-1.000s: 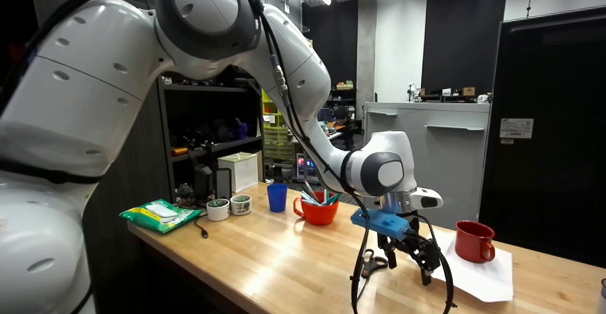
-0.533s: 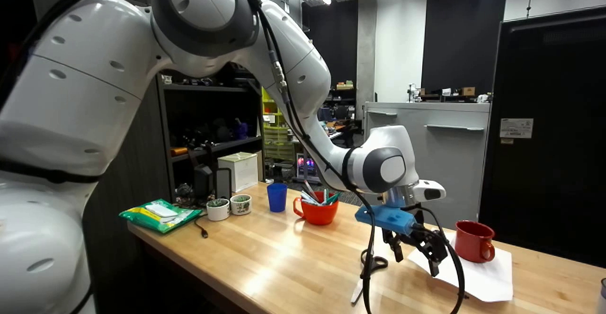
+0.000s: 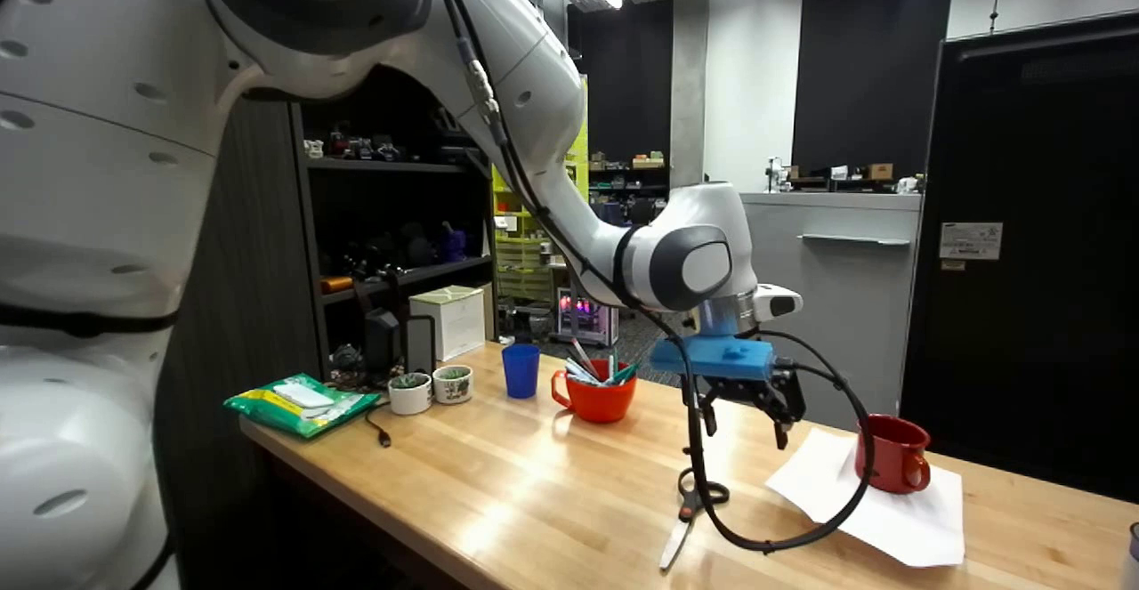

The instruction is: Move the black pair of scissors to the right and turn it in the opposite direction

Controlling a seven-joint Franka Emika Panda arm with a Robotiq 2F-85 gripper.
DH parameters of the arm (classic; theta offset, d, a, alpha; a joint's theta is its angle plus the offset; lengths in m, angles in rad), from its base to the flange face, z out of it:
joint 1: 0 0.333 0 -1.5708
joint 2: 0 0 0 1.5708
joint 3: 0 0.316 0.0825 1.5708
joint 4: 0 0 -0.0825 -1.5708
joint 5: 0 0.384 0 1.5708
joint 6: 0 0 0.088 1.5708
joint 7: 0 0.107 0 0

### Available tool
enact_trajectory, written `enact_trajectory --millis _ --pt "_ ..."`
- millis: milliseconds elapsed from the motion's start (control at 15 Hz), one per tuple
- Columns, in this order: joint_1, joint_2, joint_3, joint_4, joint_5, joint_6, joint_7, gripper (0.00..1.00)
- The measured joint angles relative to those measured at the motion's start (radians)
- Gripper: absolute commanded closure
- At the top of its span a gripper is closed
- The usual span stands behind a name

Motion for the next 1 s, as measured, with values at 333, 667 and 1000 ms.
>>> enact_trajectory --millis 333,667,1000 --pt "-0.009 -0.181 0.046 -0.076 0.129 -0.225 -0.202 0.0" --pt "0.009 -0.301 0.034 -0.122 0.128 -0.407 -0.182 0.0" --pt "0.03 -0.338 0.033 -0.155 0.111 -0.421 -0.106 0.0"
